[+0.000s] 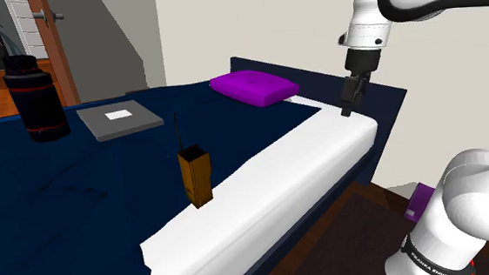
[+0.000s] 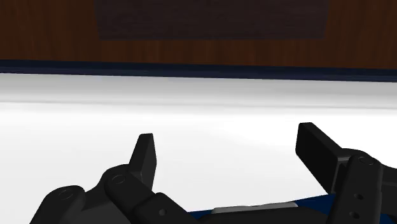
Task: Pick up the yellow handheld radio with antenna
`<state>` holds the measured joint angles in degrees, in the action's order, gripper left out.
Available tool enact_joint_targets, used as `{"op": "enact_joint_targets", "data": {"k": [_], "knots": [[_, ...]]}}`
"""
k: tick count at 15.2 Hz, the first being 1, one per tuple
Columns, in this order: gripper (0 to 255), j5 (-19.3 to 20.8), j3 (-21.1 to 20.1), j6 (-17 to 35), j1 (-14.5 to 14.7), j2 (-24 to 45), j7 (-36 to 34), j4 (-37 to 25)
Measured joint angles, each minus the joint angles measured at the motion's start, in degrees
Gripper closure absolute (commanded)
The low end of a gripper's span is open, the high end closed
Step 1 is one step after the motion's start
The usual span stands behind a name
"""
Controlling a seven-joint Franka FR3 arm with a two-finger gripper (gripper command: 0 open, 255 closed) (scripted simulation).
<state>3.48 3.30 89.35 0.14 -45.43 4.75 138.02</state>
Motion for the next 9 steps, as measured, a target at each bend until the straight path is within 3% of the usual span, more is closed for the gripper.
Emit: {"op": "enact_joint_targets", "data": {"k": [3,9], "knots": [[0,-1.0,-1.4,1.1,0.6,1.0,-1.6,-0.1],[0,-5.6,-8.2,6.1,3.1,6.2,-9.6,-1.7]]}}
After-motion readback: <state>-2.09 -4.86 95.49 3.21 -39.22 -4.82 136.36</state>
